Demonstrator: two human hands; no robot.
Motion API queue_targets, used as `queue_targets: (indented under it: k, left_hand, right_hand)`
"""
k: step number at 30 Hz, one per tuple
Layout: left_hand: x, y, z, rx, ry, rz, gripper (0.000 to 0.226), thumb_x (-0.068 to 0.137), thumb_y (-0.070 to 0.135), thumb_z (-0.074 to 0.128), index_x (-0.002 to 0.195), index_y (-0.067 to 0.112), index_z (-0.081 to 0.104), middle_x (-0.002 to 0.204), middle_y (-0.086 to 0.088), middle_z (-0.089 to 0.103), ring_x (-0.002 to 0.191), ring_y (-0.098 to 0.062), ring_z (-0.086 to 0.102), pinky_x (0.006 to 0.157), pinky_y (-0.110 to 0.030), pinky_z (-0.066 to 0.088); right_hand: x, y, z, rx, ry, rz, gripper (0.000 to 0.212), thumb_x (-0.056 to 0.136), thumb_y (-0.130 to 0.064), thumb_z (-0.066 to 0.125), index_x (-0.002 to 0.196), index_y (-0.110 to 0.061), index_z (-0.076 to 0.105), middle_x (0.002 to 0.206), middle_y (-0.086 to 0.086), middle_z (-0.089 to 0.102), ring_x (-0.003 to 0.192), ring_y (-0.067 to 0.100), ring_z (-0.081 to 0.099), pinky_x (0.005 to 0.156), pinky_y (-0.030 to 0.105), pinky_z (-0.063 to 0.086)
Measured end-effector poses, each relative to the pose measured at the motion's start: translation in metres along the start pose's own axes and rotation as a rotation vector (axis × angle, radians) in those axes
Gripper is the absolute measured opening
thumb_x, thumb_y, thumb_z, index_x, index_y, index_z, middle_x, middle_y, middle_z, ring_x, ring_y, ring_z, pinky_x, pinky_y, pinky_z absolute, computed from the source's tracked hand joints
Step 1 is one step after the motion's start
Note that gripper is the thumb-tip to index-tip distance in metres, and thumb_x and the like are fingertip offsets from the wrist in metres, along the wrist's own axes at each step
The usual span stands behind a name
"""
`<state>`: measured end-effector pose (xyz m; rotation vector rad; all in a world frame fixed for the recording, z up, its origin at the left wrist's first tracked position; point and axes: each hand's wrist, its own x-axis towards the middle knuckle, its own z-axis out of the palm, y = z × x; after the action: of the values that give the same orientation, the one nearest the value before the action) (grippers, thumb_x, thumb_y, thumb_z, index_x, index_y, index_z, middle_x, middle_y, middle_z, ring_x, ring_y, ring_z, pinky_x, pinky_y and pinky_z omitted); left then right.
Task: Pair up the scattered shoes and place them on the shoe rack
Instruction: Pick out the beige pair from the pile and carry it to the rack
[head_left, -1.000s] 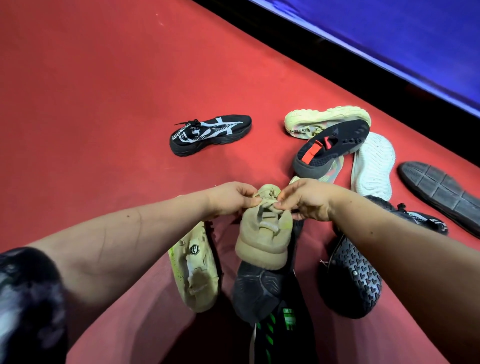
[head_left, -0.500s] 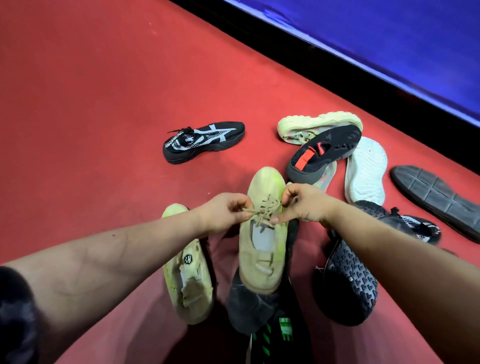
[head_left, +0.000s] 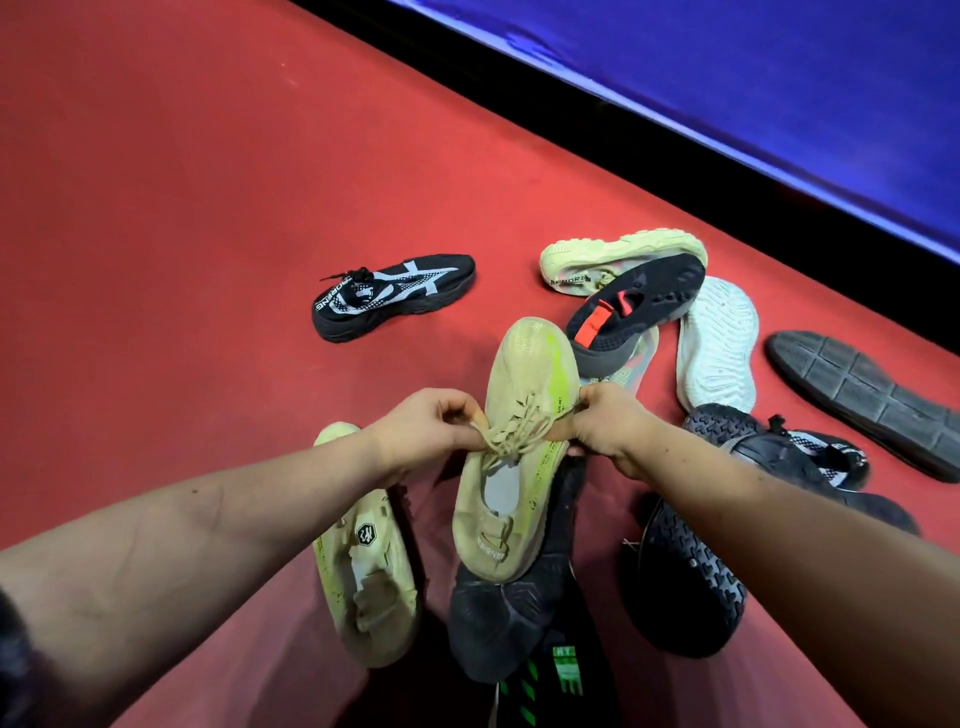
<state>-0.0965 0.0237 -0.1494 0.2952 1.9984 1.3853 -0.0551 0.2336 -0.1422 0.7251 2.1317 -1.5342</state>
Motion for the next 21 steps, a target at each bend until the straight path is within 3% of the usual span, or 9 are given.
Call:
queue_targets:
  k: [1,3,5,9,14,21]
  left_hand:
    - [0.002,0.002,0.000,0.003,0.004,-0.024,0.010,0.070,0.012,0.076,0.076,0.013,0.068,0.070,-0.001,0.064,0.067,-0.010,0.056,0.074,-0.024,0.046]
    - [0.005,0.004,0.004,0.073,0.062,-0.074,0.028,0.060,0.036,0.079,0.071,0.017,0.063,0.066,0.001,0.060,0.065,-0.013,0.053,0.070,-0.029,0.044]
    - [0.007,0.007,0.010,0.257,0.148,-0.087,0.041,0.057,0.046,0.081,0.066,0.019,0.051,0.060,0.005,0.053,0.060,-0.015,0.048,0.062,-0.029,0.040]
    - [0.007,0.017,0.015,0.546,0.210,0.042,0.033,0.074,0.030,0.075,0.063,0.018,0.046,0.057,0.008,0.048,0.057,-0.013,0.044,0.055,-0.028,0.032]
    - [0.006,0.015,0.011,0.538,0.181,0.115,0.023,0.078,0.022,0.073,0.068,0.012,0.055,0.060,0.002,0.053,0.060,-0.016,0.047,0.058,-0.026,0.036]
    - [0.008,0.007,0.008,0.391,0.182,0.071,0.022,0.077,0.019,0.075,0.069,0.012,0.057,0.061,-0.001,0.055,0.058,-0.018,0.048,0.061,-0.028,0.042]
  right_hand:
    - [0.000,0.001,0.000,0.002,-0.006,-0.005,0.015,0.068,0.005,0.076,0.080,-0.001,0.069,0.074,0.009,0.066,0.059,0.017,0.056,0.050,0.024,0.049]
    - [0.001,0.002,0.000,0.003,-0.017,-0.020,0.014,0.069,0.009,0.073,0.082,0.003,0.069,0.074,0.011,0.066,0.059,0.017,0.057,0.049,0.023,0.049]
    - [0.002,0.003,0.001,0.011,-0.033,-0.043,0.018,0.069,0.010,0.072,0.087,0.011,0.068,0.077,0.016,0.064,0.062,0.020,0.057,0.052,0.025,0.050]
    - [0.000,0.008,-0.003,0.039,-0.103,-0.113,0.018,0.074,0.011,0.070,0.092,0.009,0.067,0.083,0.018,0.067,0.071,0.021,0.060,0.055,0.023,0.051]
    - [-0.003,0.011,-0.006,0.108,-0.174,-0.160,0.024,0.078,0.015,0.064,0.082,-0.009,0.067,0.066,-0.005,0.071,0.060,0.005,0.064,0.052,0.016,0.049]
    - [-0.005,0.005,-0.007,0.012,-0.140,-0.137,0.019,0.077,0.001,0.073,0.095,0.001,0.068,0.086,0.014,0.068,0.069,0.015,0.061,0.058,0.021,0.050]
